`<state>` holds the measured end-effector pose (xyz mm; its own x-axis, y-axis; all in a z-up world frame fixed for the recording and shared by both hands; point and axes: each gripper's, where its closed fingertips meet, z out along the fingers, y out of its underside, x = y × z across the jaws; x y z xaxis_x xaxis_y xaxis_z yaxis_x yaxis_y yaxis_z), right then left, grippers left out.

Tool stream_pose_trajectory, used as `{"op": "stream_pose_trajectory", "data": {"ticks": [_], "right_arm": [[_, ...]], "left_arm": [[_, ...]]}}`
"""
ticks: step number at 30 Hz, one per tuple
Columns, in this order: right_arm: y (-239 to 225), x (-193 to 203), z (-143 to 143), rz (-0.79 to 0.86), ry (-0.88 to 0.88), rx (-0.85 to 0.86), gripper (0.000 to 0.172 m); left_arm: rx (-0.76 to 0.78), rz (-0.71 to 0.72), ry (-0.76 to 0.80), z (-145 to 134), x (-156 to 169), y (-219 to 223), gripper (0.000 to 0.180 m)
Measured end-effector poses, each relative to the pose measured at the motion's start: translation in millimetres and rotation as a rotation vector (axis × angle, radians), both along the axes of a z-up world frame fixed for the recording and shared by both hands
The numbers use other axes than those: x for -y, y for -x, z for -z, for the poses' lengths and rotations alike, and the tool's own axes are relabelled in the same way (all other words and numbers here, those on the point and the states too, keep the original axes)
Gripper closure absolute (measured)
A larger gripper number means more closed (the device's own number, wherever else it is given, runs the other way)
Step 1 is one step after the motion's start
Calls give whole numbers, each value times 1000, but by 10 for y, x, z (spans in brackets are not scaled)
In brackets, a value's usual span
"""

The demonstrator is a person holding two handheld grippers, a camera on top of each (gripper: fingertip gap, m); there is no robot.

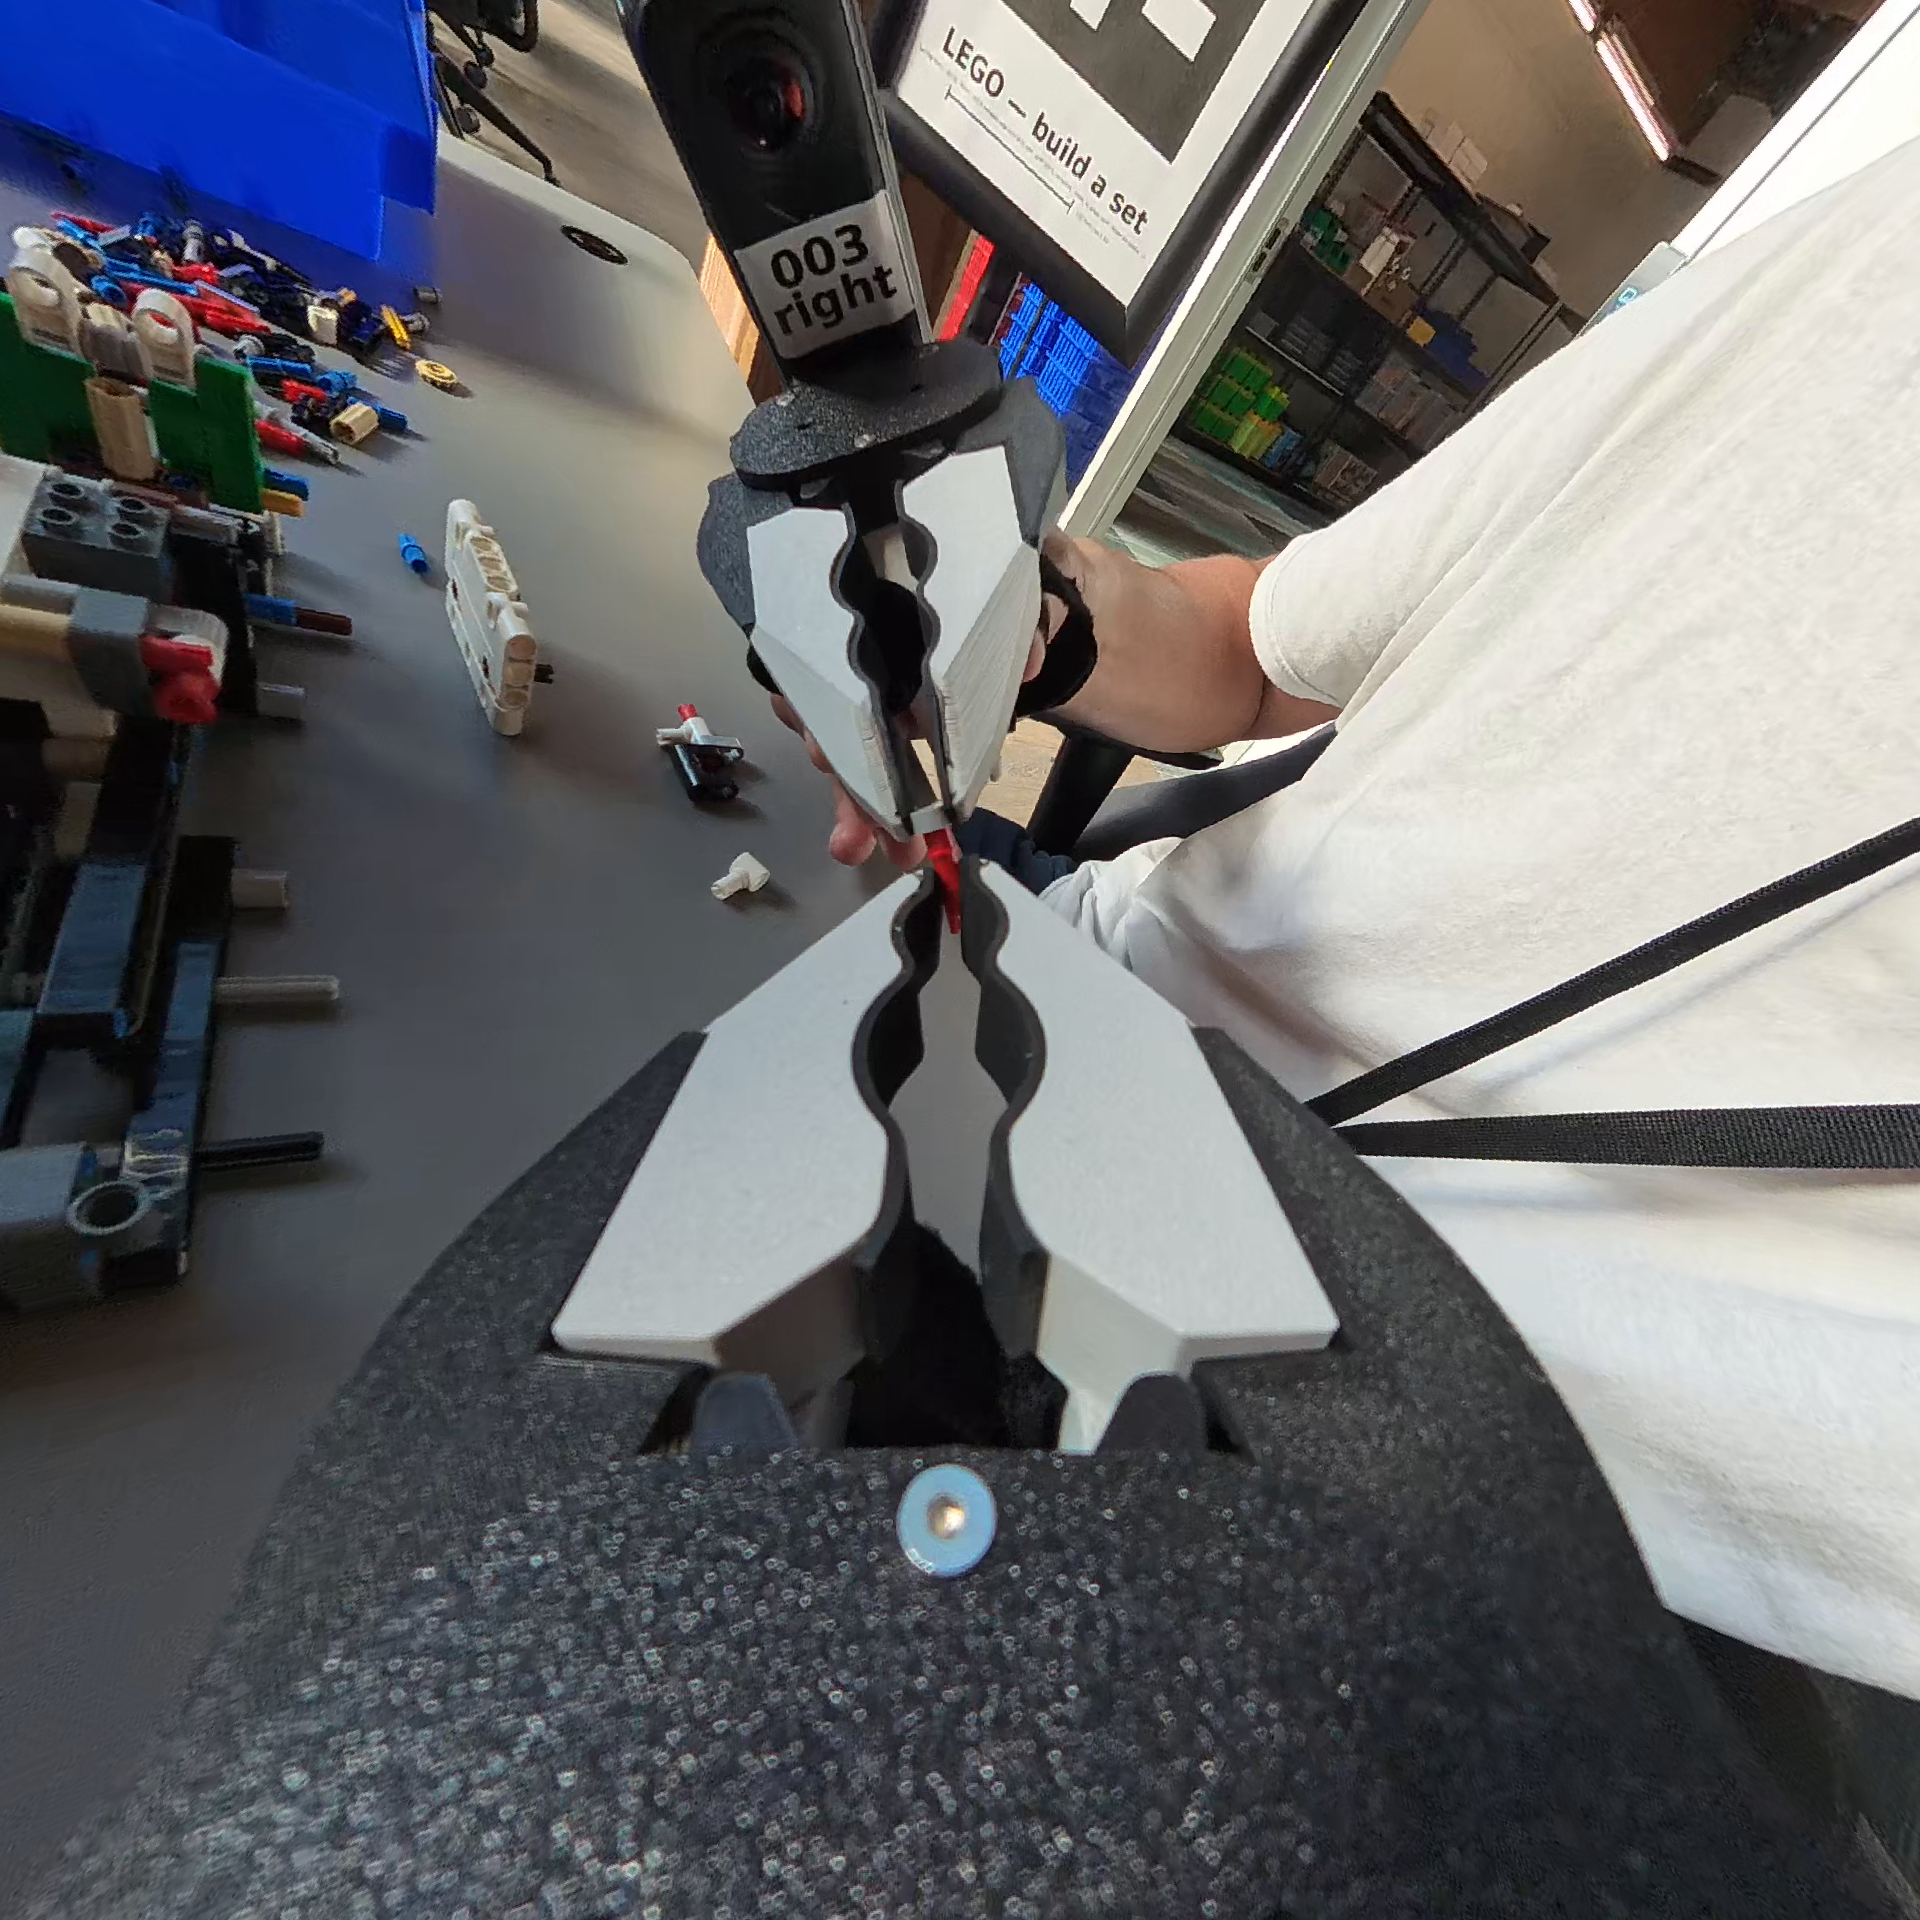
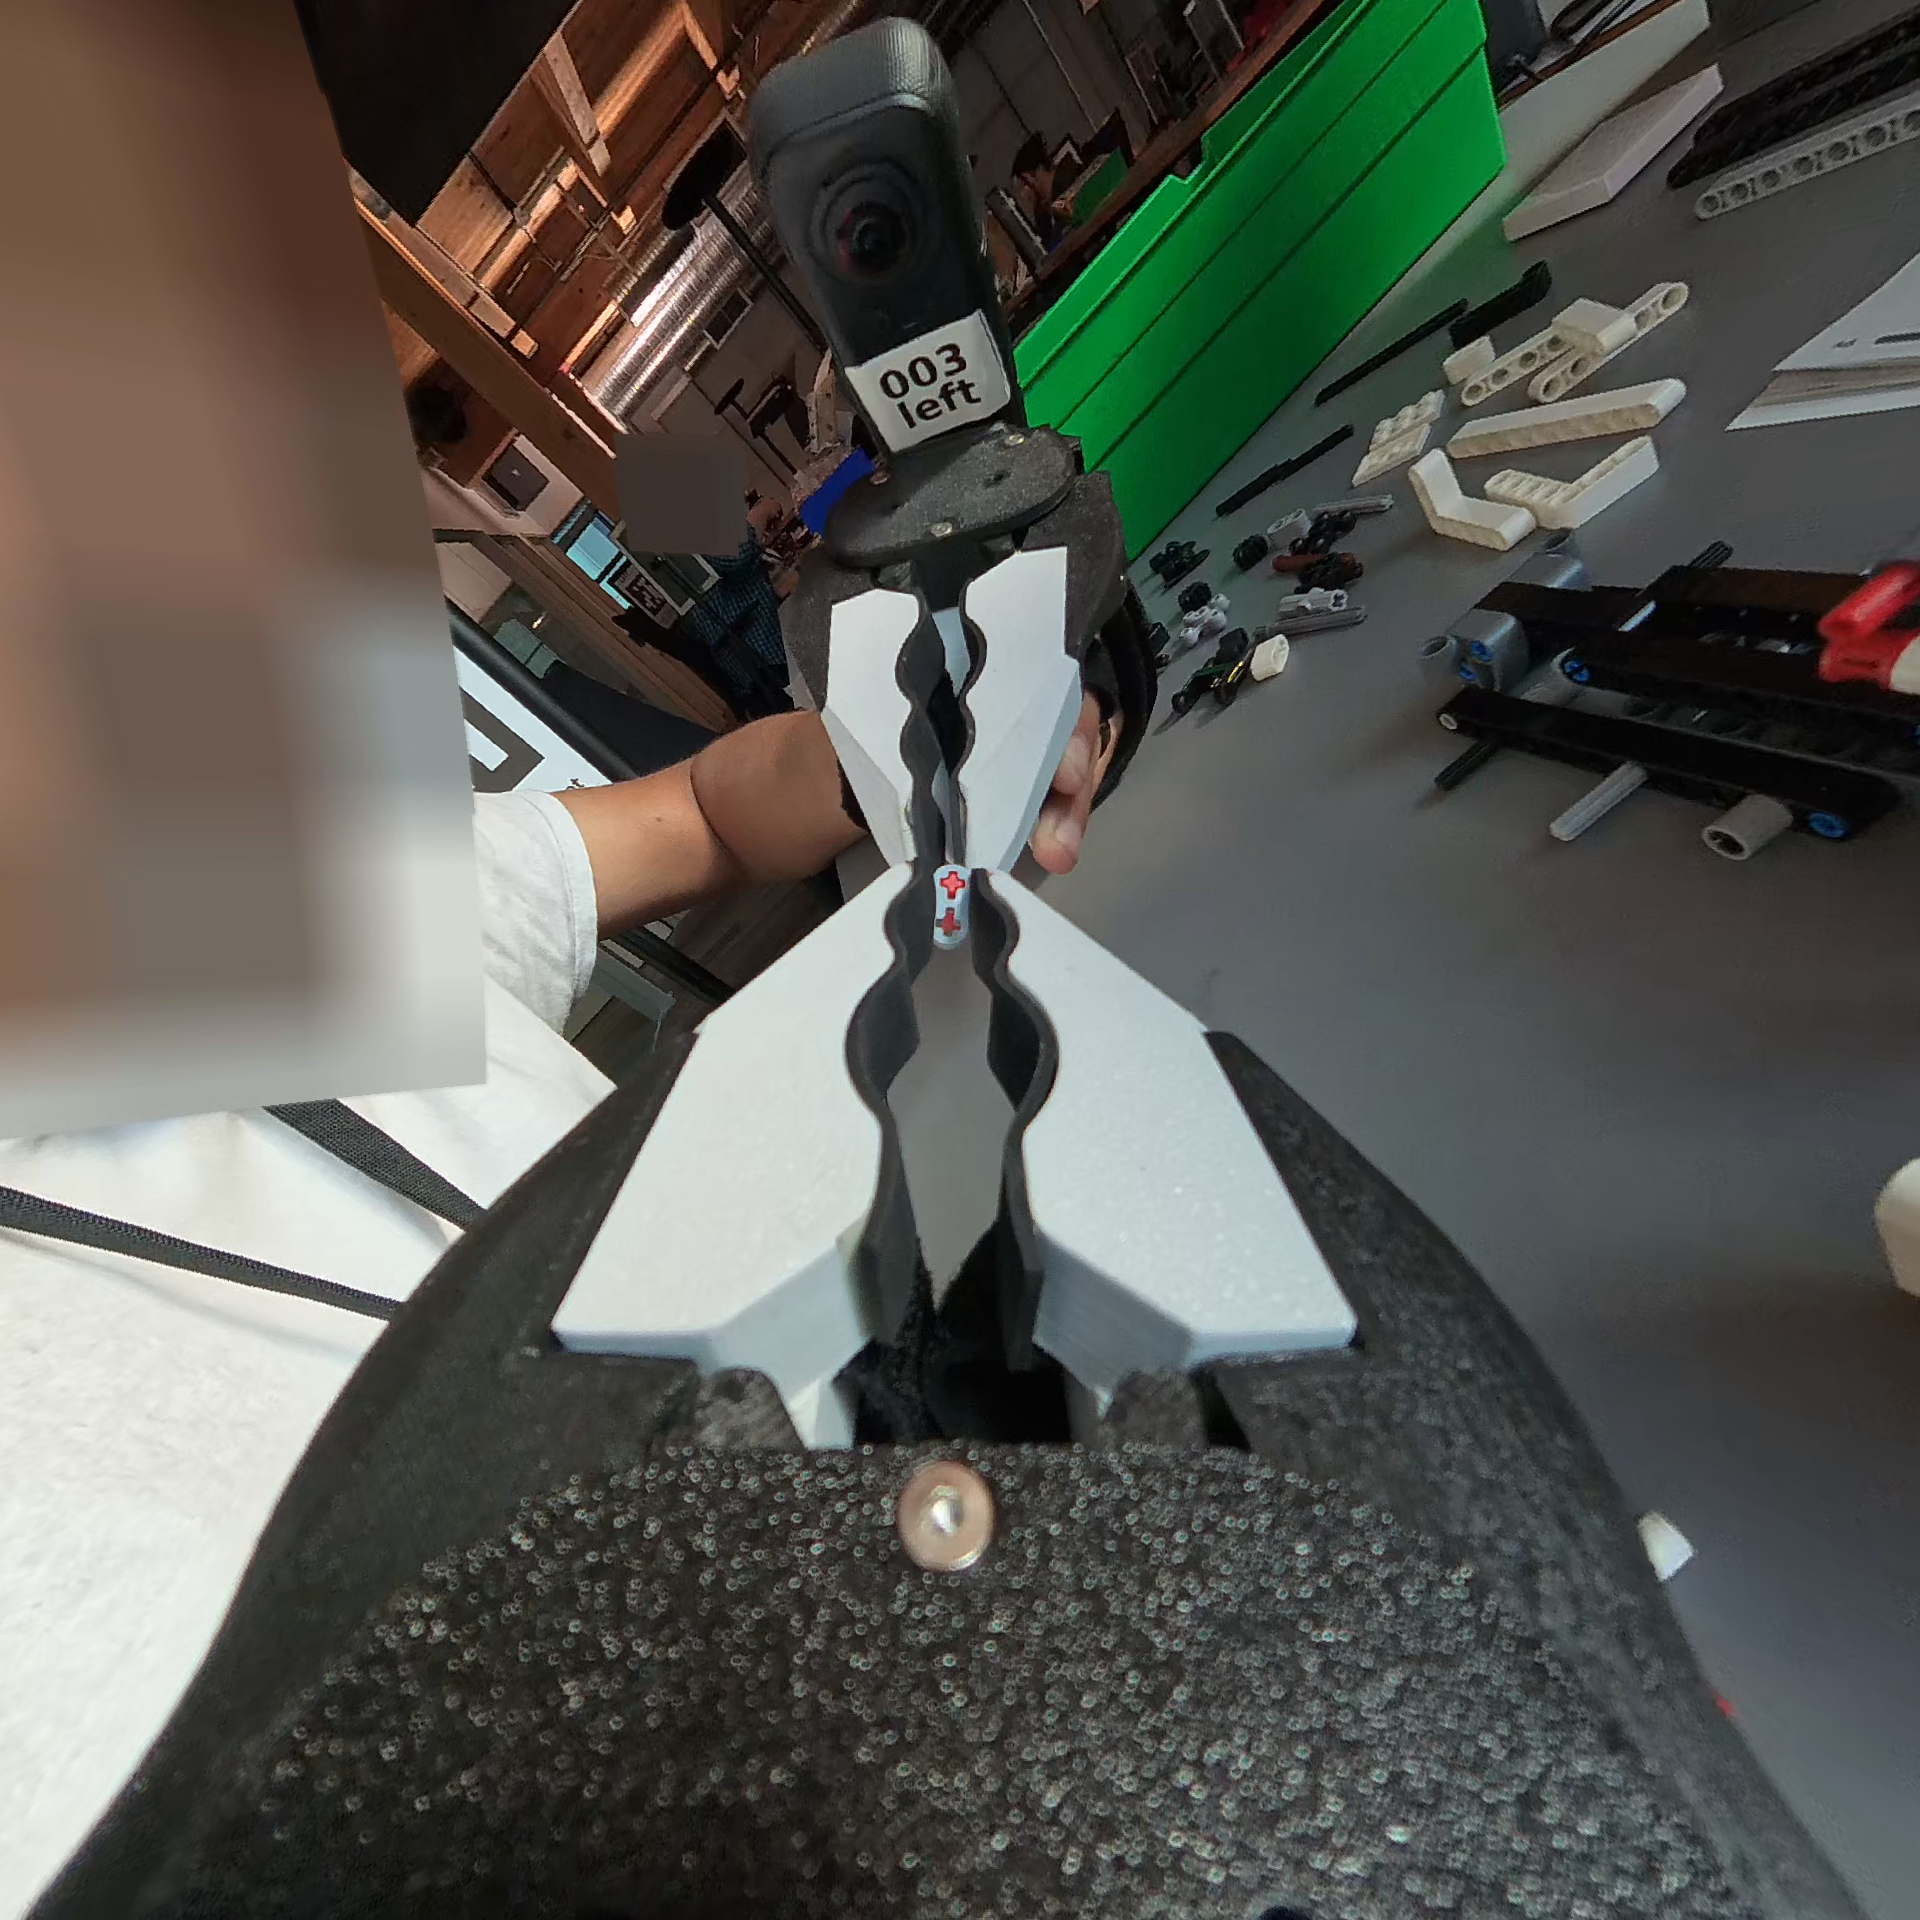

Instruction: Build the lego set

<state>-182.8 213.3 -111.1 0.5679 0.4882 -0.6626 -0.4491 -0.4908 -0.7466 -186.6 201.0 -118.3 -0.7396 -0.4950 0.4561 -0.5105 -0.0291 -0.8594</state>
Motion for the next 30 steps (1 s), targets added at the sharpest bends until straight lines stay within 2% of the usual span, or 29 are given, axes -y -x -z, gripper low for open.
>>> {"op": "stream_pose_trajectory", "data": {"ticks": [3,8,13,21,30], "right_arm": [[-13,3,-19,-7,-18,-4,167],[47,48,40,-54,-8,73,159],[81,91,123,-81,12,146,163],[111,113,191,-69,-12,256,166],[137,110,216,-71,-11,278,166]], "left_arm": [[25,-14,-15,-9,-7,-6,180],[89,-2,-146,79,-9,25,180],[137,22,-214,120,15,60,179],[137,36,-229,142,37,71,180],[153,23,-218,115,58,56,180]]}}
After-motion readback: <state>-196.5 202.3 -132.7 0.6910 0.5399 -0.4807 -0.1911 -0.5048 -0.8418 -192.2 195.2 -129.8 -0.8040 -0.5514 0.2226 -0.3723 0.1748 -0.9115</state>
